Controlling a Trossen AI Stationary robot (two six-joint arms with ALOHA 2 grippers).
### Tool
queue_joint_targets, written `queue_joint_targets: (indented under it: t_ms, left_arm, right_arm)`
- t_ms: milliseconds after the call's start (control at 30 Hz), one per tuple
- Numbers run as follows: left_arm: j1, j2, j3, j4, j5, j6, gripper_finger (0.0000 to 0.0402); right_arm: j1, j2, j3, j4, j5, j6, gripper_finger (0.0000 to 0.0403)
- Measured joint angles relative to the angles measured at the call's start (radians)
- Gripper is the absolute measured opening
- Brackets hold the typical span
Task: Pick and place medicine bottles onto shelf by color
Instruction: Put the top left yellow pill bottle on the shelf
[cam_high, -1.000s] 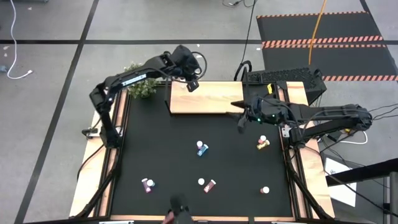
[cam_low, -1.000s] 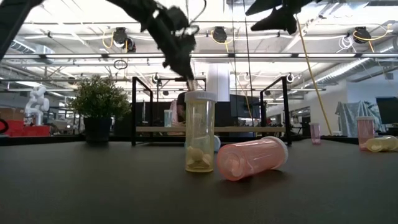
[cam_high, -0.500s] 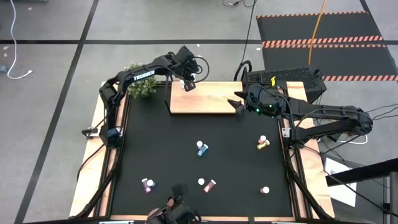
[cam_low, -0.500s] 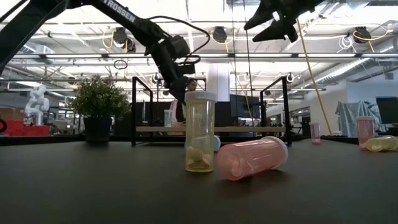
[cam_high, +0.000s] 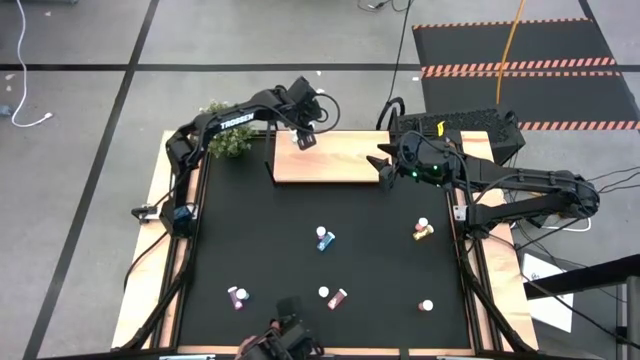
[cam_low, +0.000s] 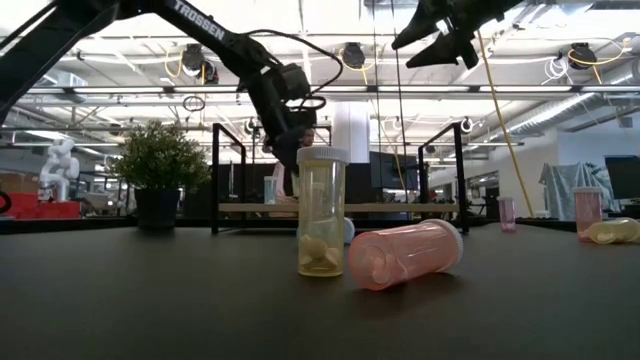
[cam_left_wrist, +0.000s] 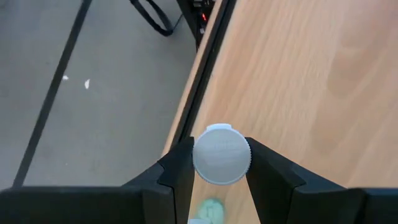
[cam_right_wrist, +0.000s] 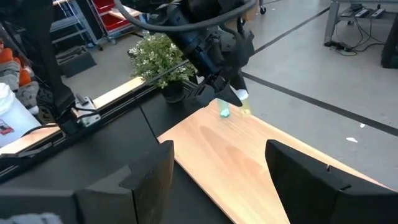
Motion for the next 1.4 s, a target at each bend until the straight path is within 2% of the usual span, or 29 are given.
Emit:
queue_joint_targets:
  t_ms: [1400]
  left_arm:
    - [-0.017,0.050,0.000,0.033,0.022,-0.025,0.0131]
  right_arm:
    - [0.002,0.000,0.000,-0.013,-0.007,0.031,0.0247]
